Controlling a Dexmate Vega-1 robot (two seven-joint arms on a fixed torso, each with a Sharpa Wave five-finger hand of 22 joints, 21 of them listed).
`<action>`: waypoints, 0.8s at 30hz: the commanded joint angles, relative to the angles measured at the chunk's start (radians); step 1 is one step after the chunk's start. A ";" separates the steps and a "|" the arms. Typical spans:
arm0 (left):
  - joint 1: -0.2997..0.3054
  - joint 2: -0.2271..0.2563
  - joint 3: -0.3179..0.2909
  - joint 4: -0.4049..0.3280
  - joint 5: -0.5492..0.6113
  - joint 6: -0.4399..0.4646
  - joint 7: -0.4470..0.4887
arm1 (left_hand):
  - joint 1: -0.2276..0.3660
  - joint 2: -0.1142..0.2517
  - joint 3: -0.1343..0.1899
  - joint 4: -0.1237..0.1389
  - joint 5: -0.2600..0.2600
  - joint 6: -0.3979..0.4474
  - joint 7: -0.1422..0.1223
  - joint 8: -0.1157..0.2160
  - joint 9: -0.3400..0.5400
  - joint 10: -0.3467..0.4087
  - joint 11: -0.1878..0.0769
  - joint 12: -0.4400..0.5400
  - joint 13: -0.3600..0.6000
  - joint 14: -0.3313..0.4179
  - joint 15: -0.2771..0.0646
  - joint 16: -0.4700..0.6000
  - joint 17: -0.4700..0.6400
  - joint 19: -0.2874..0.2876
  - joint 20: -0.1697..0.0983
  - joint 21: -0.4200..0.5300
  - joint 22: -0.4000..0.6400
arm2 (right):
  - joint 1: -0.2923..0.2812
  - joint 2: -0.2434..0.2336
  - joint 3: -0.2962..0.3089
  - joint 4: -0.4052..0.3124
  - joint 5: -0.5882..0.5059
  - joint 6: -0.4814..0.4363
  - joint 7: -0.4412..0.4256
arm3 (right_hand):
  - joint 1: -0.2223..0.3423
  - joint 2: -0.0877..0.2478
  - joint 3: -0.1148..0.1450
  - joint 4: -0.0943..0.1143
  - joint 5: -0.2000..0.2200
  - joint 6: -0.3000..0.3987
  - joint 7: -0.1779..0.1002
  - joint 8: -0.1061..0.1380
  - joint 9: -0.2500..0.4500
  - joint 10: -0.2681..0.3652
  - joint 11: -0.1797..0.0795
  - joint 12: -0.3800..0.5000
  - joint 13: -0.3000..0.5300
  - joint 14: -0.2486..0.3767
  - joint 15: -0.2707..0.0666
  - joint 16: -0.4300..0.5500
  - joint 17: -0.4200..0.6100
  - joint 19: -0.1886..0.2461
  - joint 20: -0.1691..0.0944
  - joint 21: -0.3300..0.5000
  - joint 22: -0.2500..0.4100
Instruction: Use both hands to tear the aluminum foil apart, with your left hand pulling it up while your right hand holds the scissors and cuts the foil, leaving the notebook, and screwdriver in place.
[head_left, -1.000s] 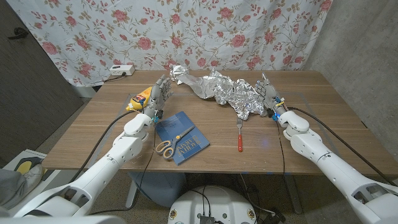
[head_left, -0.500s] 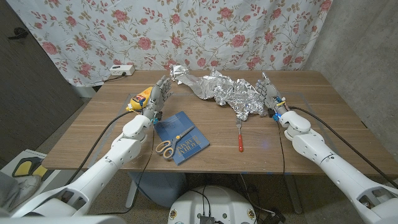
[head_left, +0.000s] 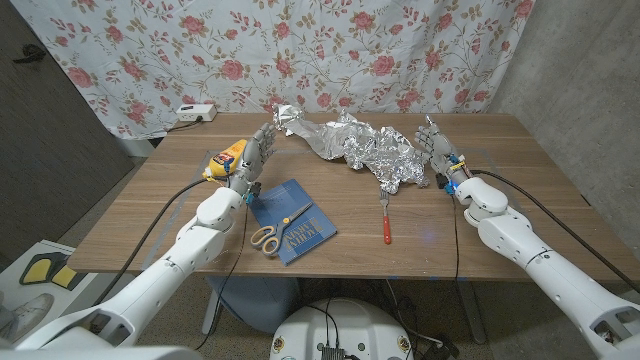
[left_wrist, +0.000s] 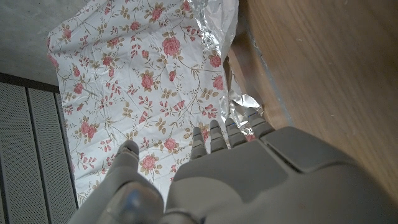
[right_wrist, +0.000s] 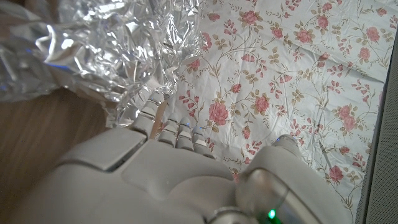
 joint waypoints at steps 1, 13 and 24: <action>0.037 0.025 0.005 -0.075 0.068 0.030 0.081 | 0.014 0.002 0.004 -0.008 0.004 0.001 0.001 0.005 0.002 0.006 0.005 0.007 0.003 -0.010 0.007 0.002 0.003 -0.004 -0.007 -0.003 0.004 | 0.011 -0.013 -0.002 0.012 -0.016 0.003 0.018 | 0.012 0.000 0.001 -0.011 0.002 -0.009 0.004 0.005 0.001 -0.003 0.002 0.006 0.000 -0.006 0.001 0.004 0.000 -0.006 -0.004 0.001 0.001; 0.052 0.082 0.003 -0.168 0.153 0.096 0.143 | 0.022 -0.001 0.005 -0.017 0.003 0.007 -0.002 0.005 0.002 0.023 0.013 0.012 0.003 -0.014 0.016 0.003 0.002 -0.011 0.001 -0.009 0.003 | 0.046 0.001 -0.017 0.050 -0.052 0.023 0.013 | 0.018 0.002 0.003 -0.015 0.001 -0.011 0.004 0.005 0.001 -0.007 0.001 0.007 -0.003 -0.015 0.003 0.001 -0.004 -0.018 0.001 0.000 0.001; 0.083 0.099 -0.003 -0.227 0.169 0.119 0.161 | 0.032 -0.002 0.006 -0.025 0.001 0.009 -0.002 0.005 0.001 0.029 0.009 0.014 0.003 -0.023 0.017 0.001 0.001 -0.014 0.006 -0.012 0.003 | 0.029 -0.009 -0.012 0.046 -0.063 0.031 -0.003 | 0.021 0.003 0.004 -0.017 0.000 -0.012 0.003 0.005 0.001 -0.008 0.000 0.008 -0.006 -0.019 0.003 0.001 -0.006 -0.023 0.001 0.001 0.001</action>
